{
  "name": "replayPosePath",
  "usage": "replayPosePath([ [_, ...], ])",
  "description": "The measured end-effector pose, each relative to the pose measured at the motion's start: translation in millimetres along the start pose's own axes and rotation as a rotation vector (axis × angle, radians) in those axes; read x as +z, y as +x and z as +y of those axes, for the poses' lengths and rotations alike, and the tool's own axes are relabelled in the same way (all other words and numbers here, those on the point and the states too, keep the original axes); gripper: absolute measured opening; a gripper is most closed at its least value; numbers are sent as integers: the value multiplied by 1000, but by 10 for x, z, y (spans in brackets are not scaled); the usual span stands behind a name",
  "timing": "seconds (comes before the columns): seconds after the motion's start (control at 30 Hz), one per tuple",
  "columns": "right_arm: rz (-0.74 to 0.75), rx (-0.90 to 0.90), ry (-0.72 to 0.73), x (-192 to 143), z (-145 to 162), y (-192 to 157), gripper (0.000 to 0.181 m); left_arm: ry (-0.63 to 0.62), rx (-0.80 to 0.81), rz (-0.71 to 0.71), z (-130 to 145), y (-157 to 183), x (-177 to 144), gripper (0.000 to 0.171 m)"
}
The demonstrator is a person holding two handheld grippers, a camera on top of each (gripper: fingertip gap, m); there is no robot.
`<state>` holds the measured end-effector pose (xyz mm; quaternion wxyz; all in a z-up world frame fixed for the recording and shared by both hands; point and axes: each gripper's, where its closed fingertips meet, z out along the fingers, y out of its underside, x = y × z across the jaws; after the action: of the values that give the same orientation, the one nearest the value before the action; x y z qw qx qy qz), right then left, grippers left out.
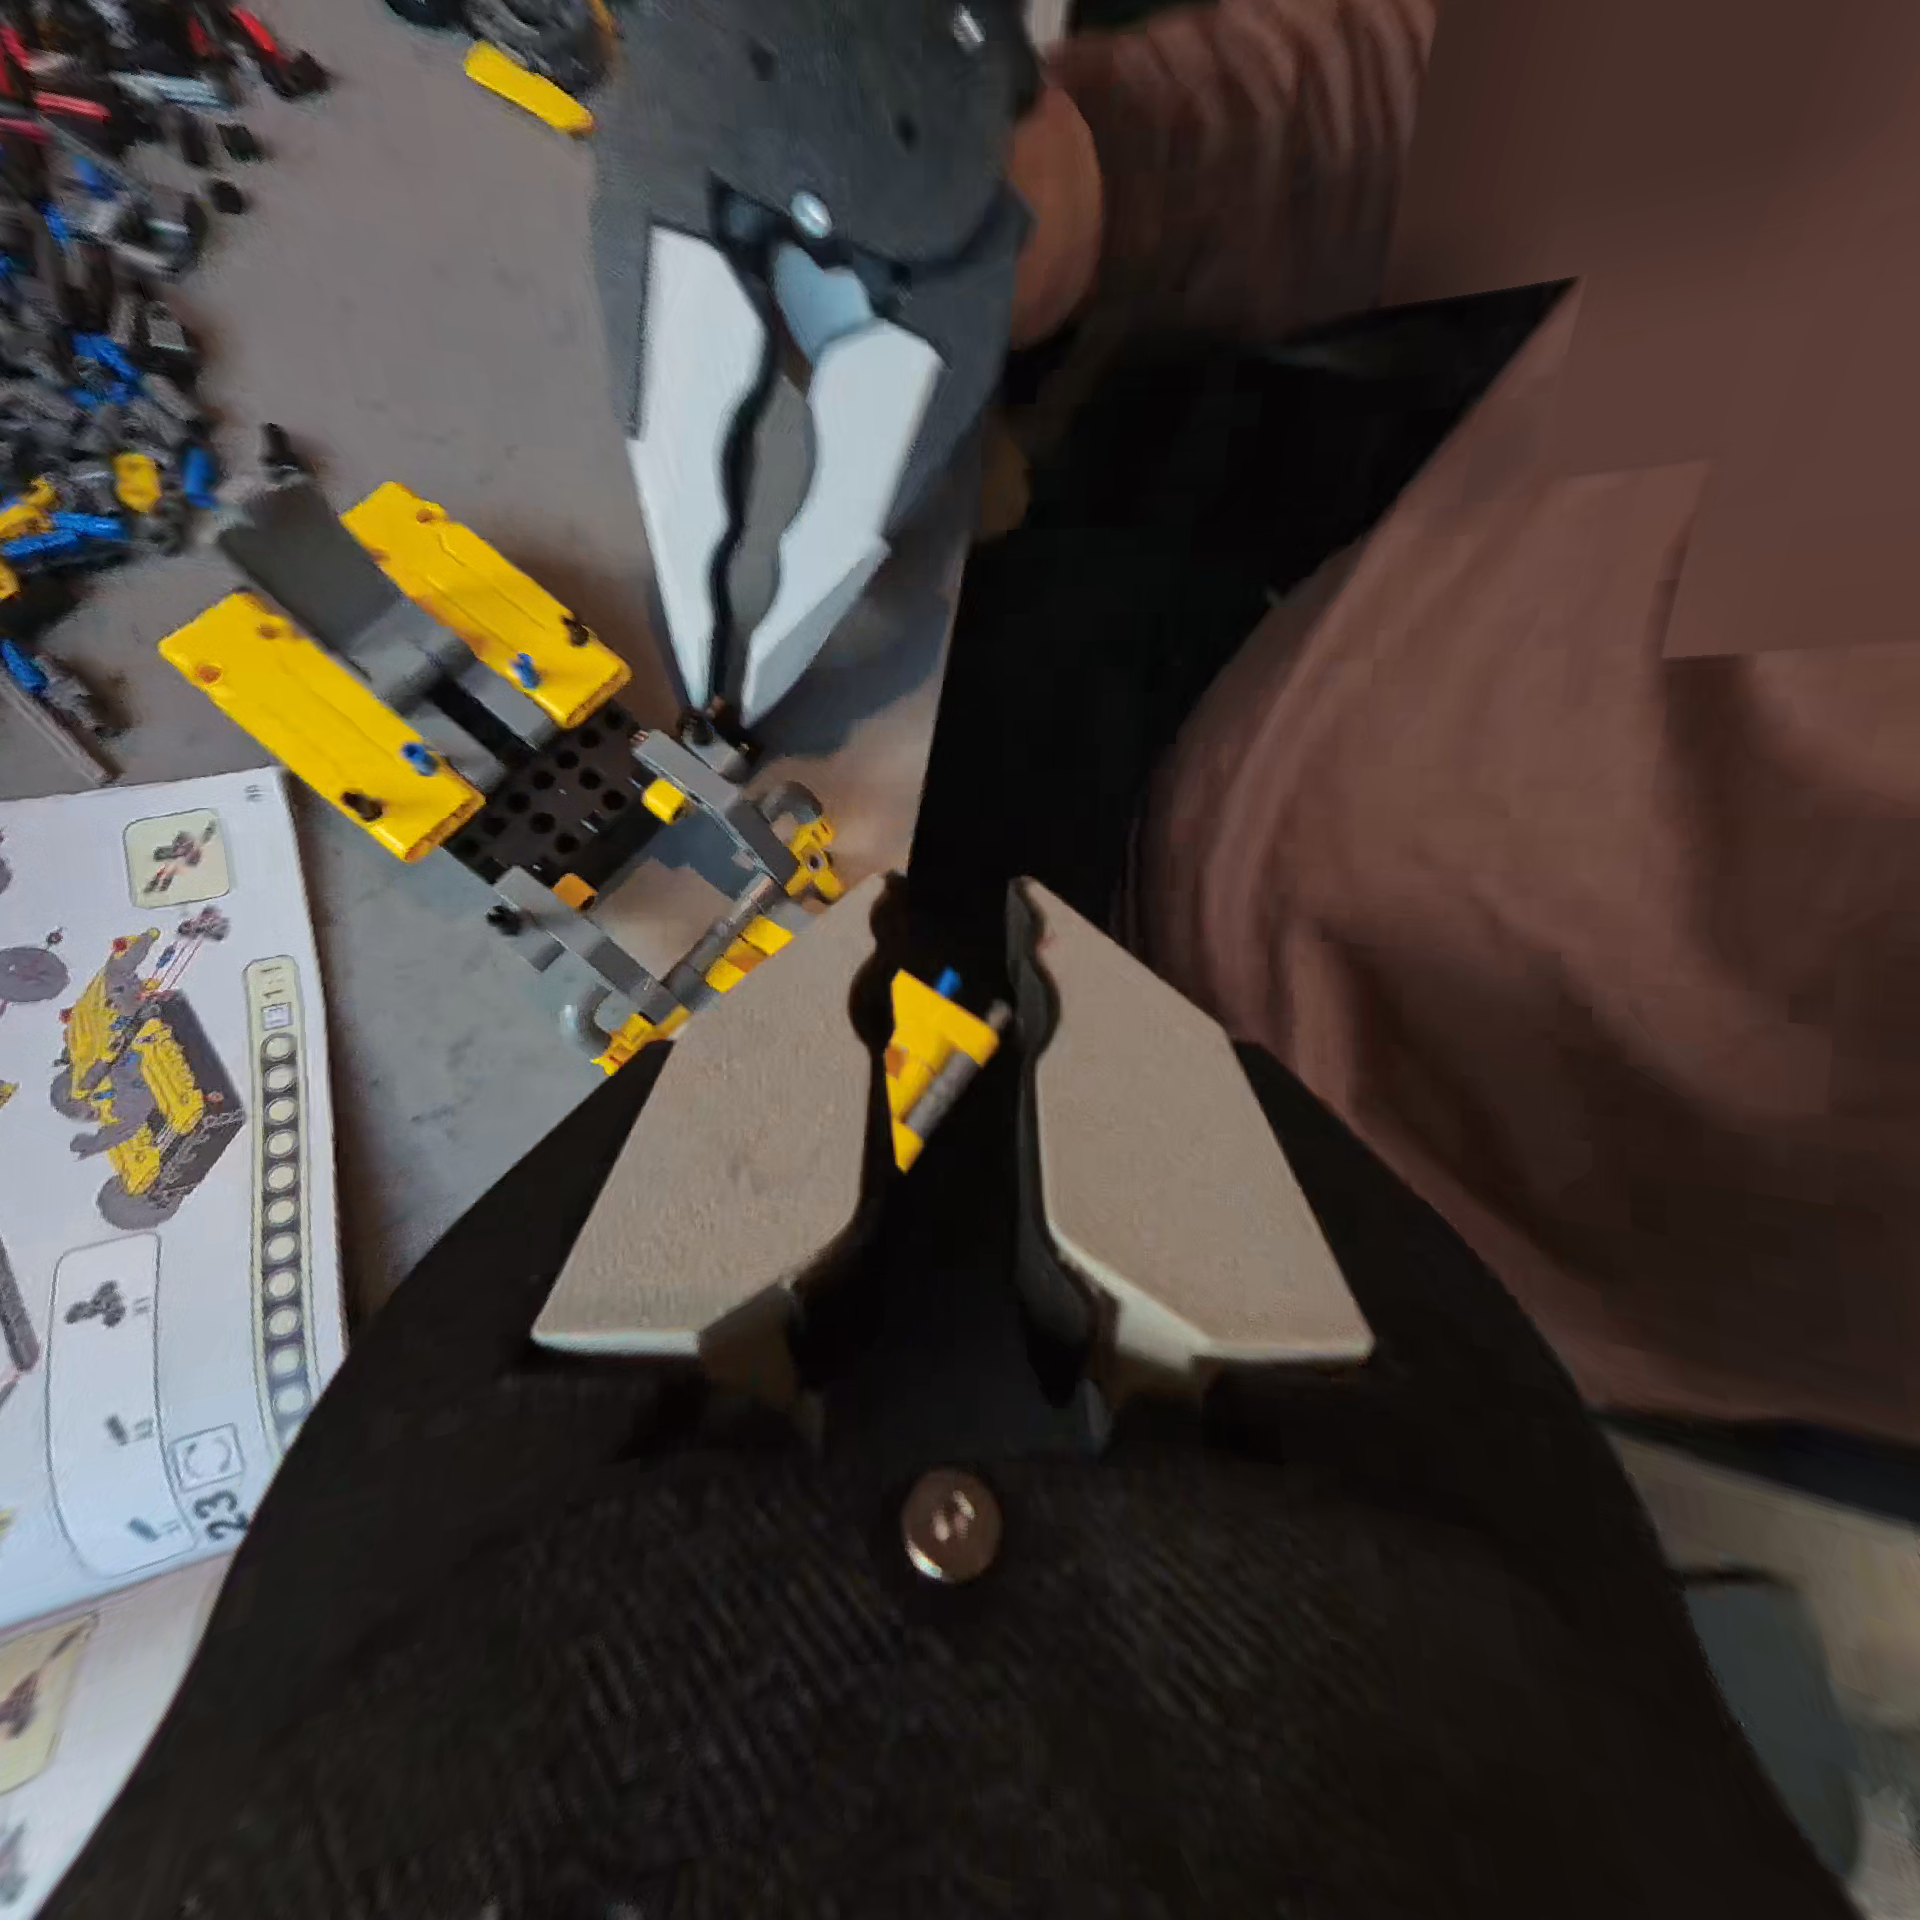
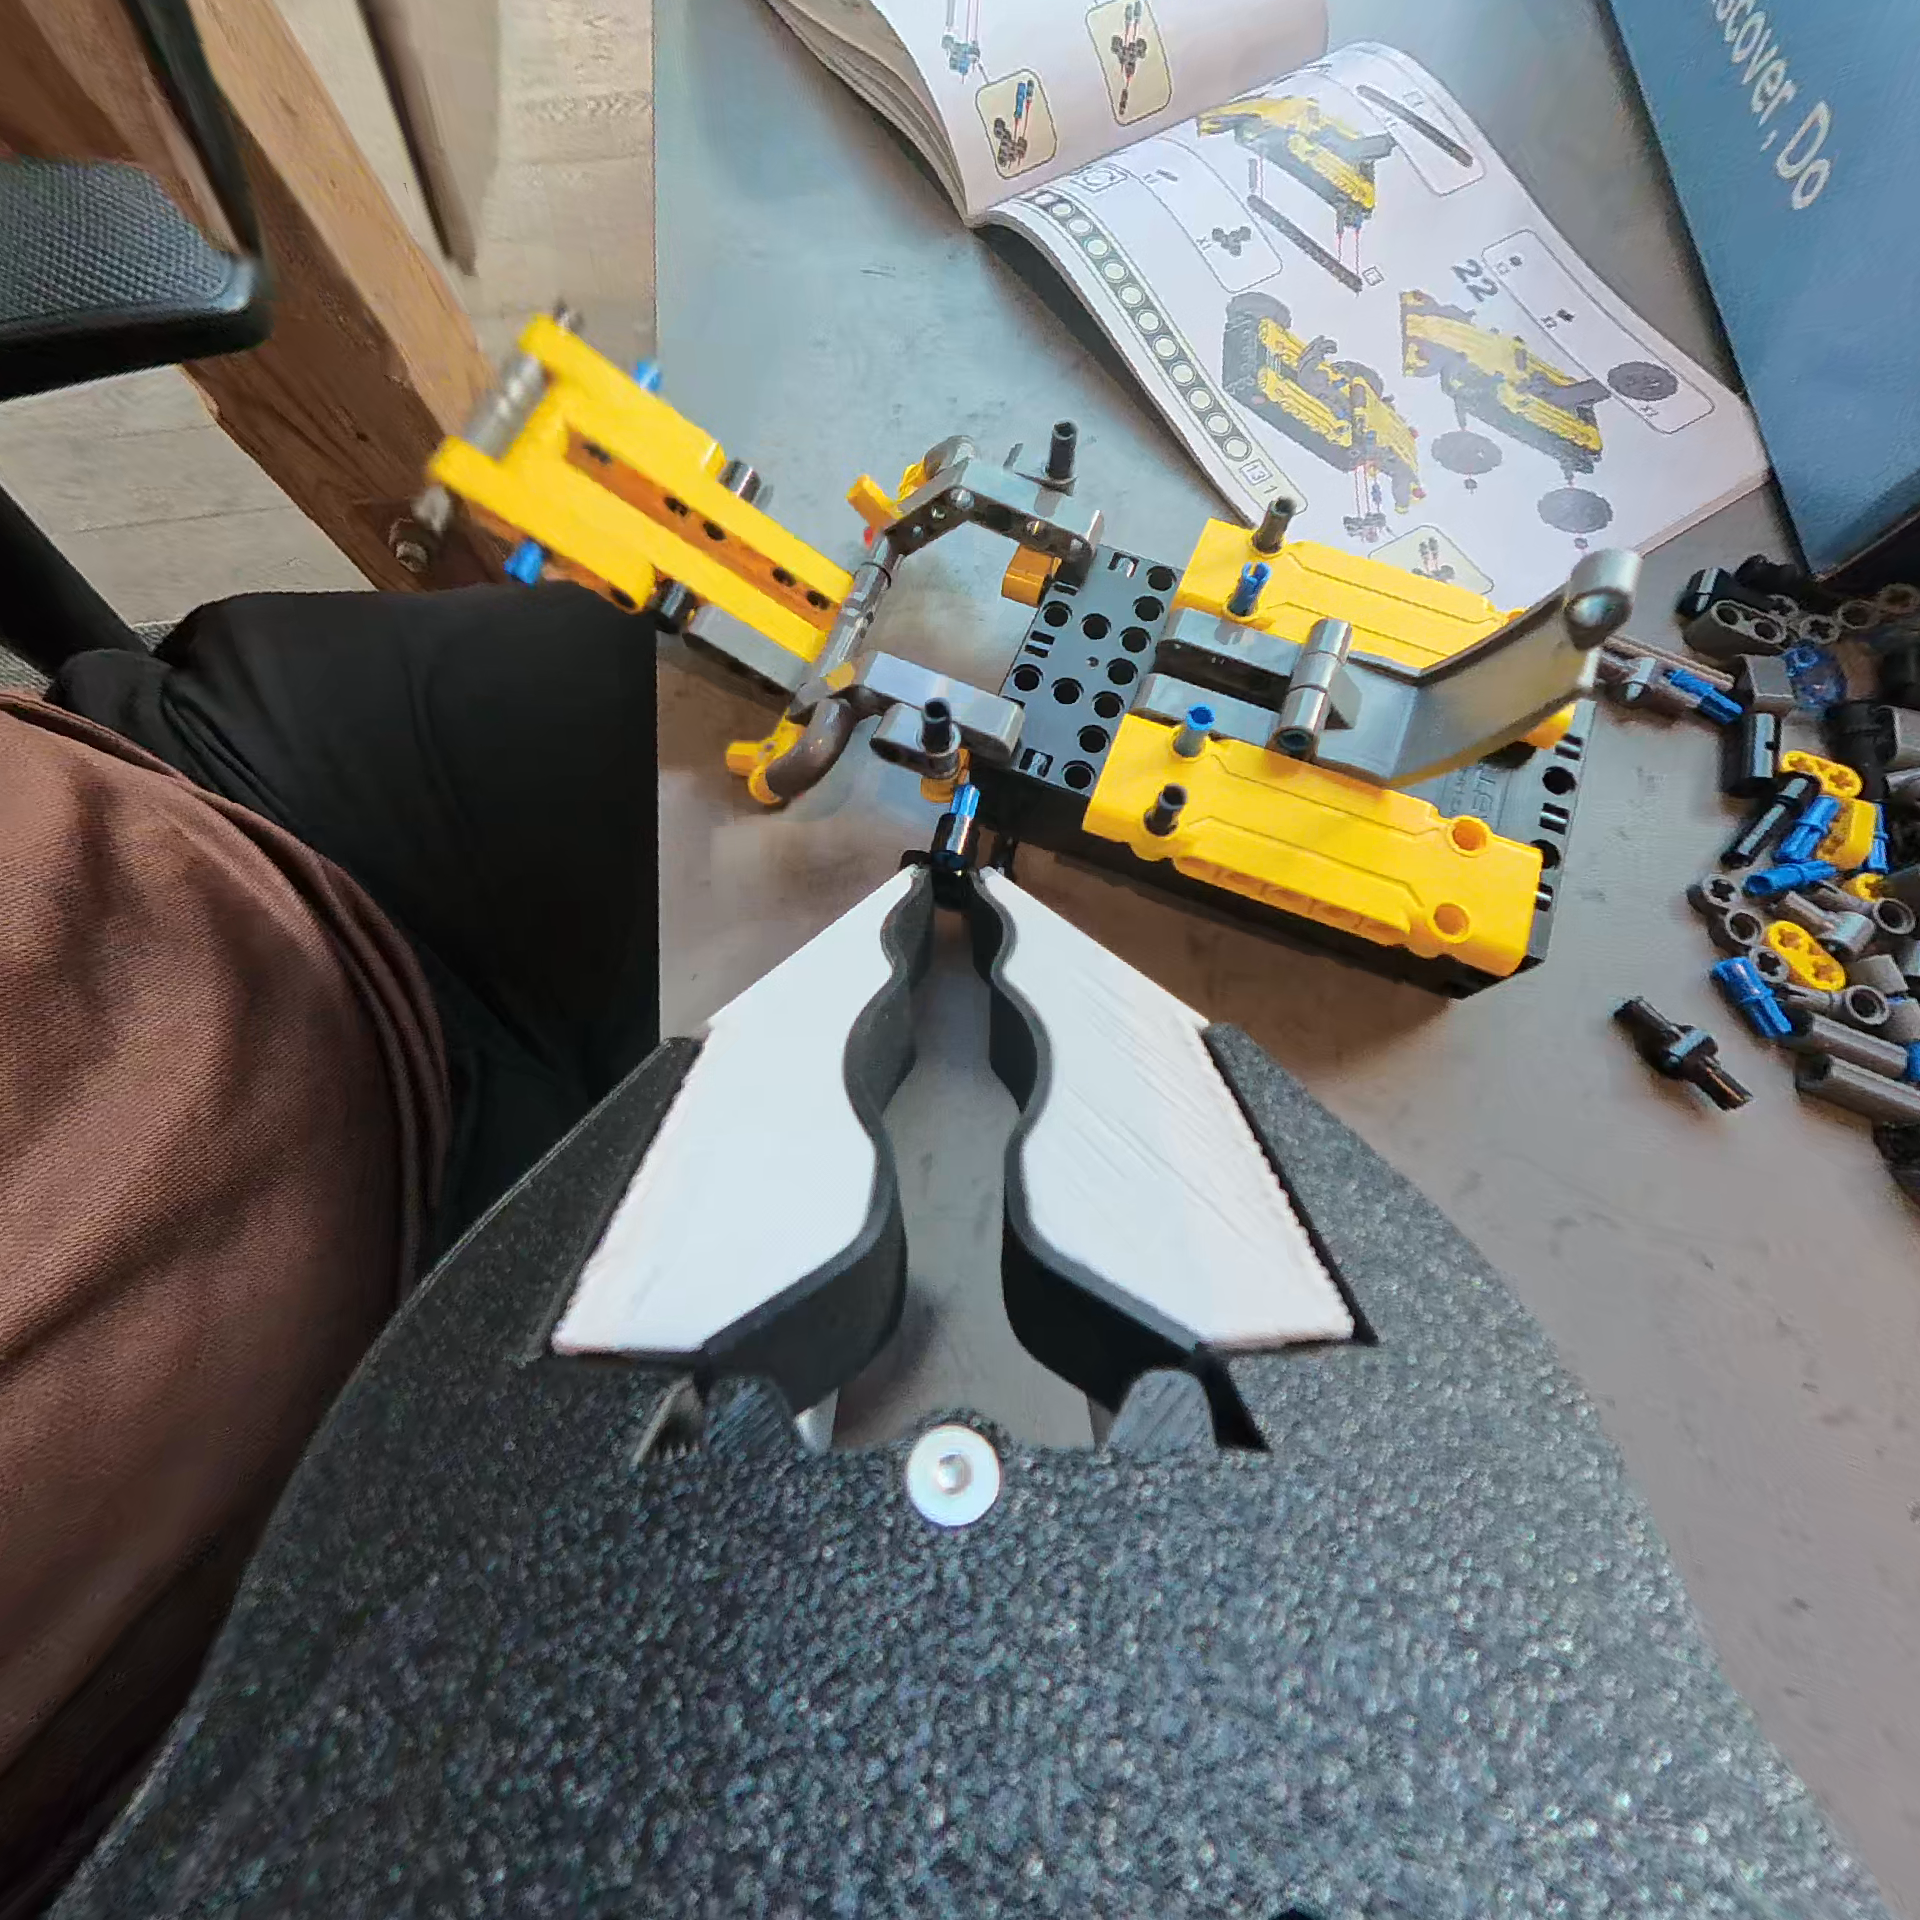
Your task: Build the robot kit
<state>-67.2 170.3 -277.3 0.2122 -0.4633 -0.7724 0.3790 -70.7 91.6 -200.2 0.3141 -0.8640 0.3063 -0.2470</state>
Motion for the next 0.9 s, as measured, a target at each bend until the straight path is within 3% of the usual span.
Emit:
replayPosePath([
  [0.07,4,3,7,-6,-10,8,3,29,-177,-55,-156,-219,23,12],
  [0.13,6,6,13,-6,-24,14,3,-27,-265,-126,-176,-452,147,13],
  [0.23,12,7,6,-1,-16,15,3,-104,-250,-185,-110,-643,377,18],
  [0.37,22,30,13,-12,-20,24,3,-180,-248,-171,75,-652,617,21],
  [0.6,-7,60,41,-34,-50,28,3,-154,-243,-158,58,-650,643,21],
  [0.73,3,51,49,-44,-61,28,3,-77,-273,-130,-33,-687,602,17],
  [0.9,5,54,43,-36,-53,30,3,-85,-275,-105,-5,-665,675,17],
])
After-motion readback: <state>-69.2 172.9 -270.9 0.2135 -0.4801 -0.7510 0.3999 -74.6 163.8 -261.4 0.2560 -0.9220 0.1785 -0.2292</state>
